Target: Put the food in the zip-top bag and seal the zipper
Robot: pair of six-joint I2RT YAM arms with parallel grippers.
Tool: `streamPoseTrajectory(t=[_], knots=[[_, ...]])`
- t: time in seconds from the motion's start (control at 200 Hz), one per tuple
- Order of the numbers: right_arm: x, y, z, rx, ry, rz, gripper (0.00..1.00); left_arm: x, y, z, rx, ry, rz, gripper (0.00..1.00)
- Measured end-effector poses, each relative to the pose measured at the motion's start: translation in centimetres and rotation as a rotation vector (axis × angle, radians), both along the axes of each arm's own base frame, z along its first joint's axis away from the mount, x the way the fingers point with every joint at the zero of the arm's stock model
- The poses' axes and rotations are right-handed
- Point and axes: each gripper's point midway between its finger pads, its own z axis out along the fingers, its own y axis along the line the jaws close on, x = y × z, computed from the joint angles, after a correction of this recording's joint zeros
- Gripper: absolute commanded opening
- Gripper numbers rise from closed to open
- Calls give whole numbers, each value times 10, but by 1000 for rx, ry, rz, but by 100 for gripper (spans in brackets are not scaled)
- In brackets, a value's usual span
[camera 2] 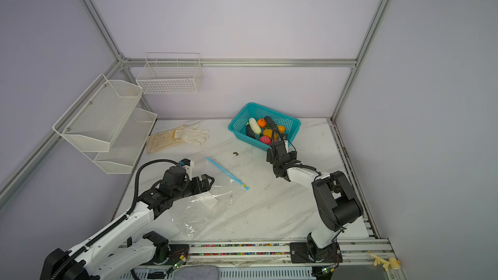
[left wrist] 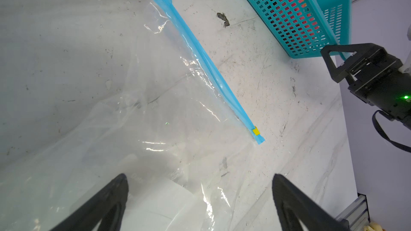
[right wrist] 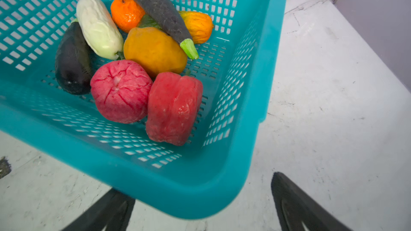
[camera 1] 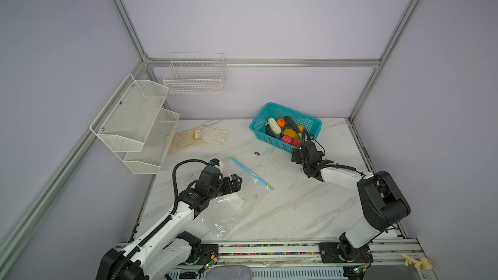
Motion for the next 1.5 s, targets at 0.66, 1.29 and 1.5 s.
streamPoseTrajectory(t=[0.66,1.29,1.5], knots=[[36,-73,16,97,-49,-191,97,2,-1,-28,18,56,7,100],[79,-92,15,129,-70,-229,97,5,-5,-32,21,59,-10,100],[80,-90,16,142,-70,-215,97,3,-3,-30,26,55,-14,100]])
